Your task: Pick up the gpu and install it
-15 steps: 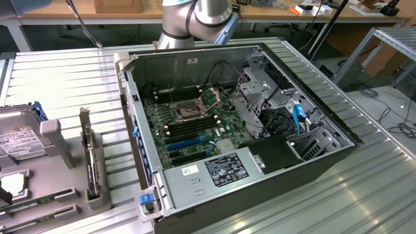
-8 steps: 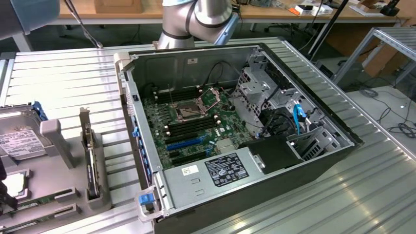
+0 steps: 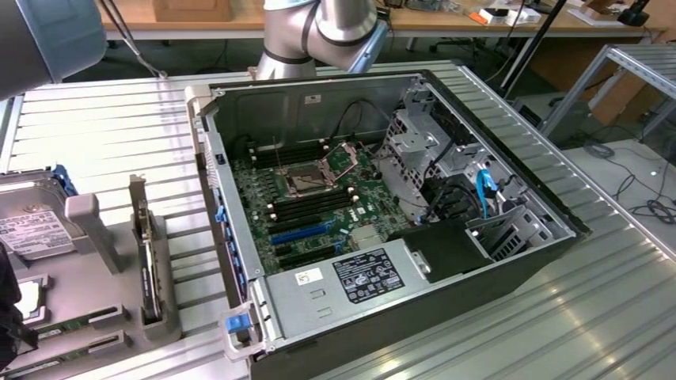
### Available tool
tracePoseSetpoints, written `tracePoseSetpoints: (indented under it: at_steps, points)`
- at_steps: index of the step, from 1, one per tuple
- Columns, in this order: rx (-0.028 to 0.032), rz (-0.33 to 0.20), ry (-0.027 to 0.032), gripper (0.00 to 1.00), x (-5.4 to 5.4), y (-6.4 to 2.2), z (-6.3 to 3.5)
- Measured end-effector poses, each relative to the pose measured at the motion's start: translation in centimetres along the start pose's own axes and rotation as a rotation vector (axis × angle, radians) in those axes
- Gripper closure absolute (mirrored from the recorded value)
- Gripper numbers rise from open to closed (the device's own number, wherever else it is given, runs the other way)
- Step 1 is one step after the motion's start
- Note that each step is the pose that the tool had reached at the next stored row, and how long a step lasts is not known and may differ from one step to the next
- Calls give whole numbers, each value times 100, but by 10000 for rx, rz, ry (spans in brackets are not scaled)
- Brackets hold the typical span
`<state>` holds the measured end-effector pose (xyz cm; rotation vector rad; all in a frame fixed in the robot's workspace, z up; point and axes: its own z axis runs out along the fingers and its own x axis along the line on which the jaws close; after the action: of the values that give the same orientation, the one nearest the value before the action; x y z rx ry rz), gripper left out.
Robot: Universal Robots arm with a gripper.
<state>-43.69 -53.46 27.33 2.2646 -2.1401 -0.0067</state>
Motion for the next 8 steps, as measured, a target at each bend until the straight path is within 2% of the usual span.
tracePoseSetpoints:
  at_steps: [8]
  points:
    - [-16, -4, -1, 90, 1, 0, 18]
